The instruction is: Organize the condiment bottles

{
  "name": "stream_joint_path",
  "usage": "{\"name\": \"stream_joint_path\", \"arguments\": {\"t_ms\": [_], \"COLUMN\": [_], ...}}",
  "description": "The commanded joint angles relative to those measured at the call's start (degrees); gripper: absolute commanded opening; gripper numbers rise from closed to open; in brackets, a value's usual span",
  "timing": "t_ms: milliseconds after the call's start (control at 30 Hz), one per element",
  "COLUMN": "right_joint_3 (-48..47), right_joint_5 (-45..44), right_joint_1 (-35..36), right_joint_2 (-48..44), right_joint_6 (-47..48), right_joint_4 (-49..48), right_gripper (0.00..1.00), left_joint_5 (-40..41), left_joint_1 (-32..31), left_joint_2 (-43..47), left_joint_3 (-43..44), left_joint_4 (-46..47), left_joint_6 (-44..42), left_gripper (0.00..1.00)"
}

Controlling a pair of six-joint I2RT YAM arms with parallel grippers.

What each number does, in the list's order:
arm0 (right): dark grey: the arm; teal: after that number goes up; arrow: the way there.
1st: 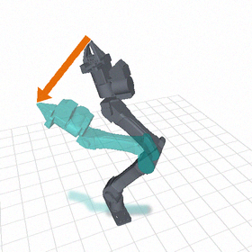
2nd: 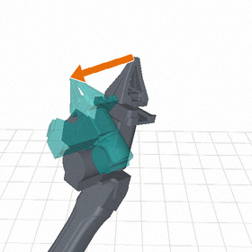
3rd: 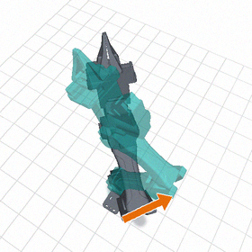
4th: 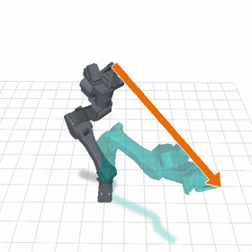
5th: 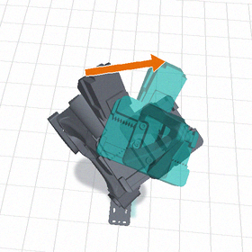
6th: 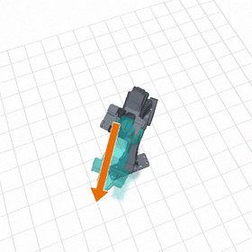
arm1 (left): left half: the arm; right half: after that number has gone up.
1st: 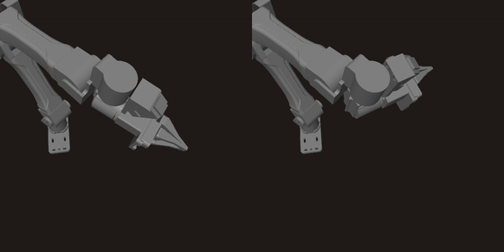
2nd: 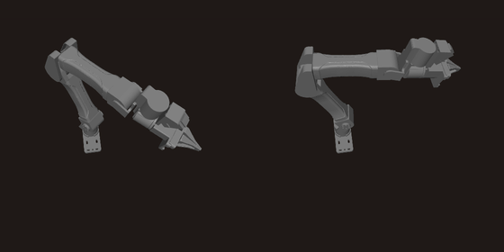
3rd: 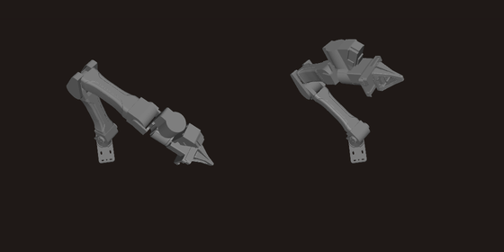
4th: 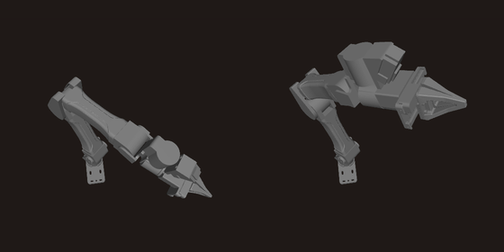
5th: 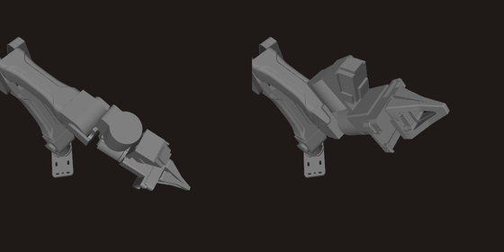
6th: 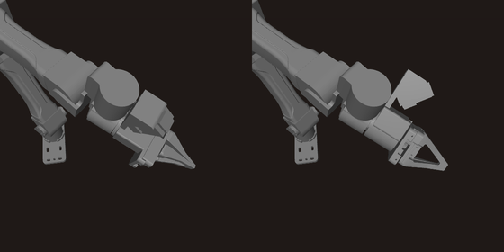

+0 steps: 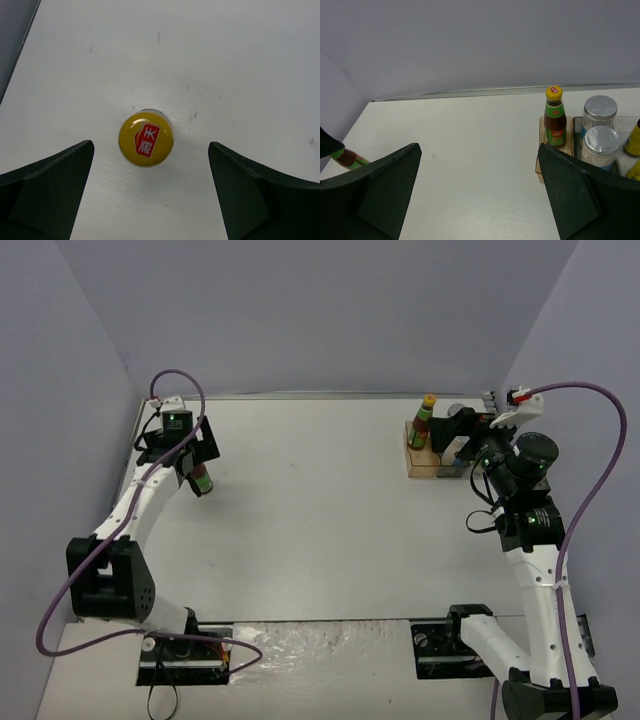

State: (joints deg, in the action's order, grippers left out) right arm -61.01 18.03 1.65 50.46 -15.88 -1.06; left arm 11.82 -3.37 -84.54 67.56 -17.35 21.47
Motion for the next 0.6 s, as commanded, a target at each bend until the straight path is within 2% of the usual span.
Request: {"name": "stream_joint_path", "arguments": {"t_ms": [0,67,133,400,500,567], "right_joint_3": [0.53,1.09,1.85,3.64,3.97,4.09], "right_joint_5": [3.47,3.42,3.39,2.81,2.89,2.74], "right_joint_1": [1.11,1.95,2.30,3.10,3.10,3.19], "right_joint_2": [-2.28,-3.80,-5.19,-8.23,-8.80,-9.10], "right_joint_6": [-0.36,0.26,0.68,1.90,1.82,1.94], "right_joint_4": [1.04,3.18,4.81,8.29,8.61,8.71], "right_gripper": [1.00,1.00,1.00,1.00,1.00,1.00], "left_joint_5": [-0.71,-0.82,-1.10,-3.71,-4.17,-4.02], "left_joint_1": [1.08,1.08,1.07,-1.17,-4.16,-8.34], "left_joint_2": [-2.98,-4.73,-5.65,-4.00,-2.93,-2.59], "left_joint_3": [4.42,5.21,5.29,1.81,1.26,1.75], "left_joint_4": [6.43,6.77,6.91,8.57,8.74,9.22], "left_joint_6": [-1.72,-1.78,-1.36,0.61,0.76,0.67], "left_gripper": [0.90,0.86,0.78,0.25,0.13,0.09]}}
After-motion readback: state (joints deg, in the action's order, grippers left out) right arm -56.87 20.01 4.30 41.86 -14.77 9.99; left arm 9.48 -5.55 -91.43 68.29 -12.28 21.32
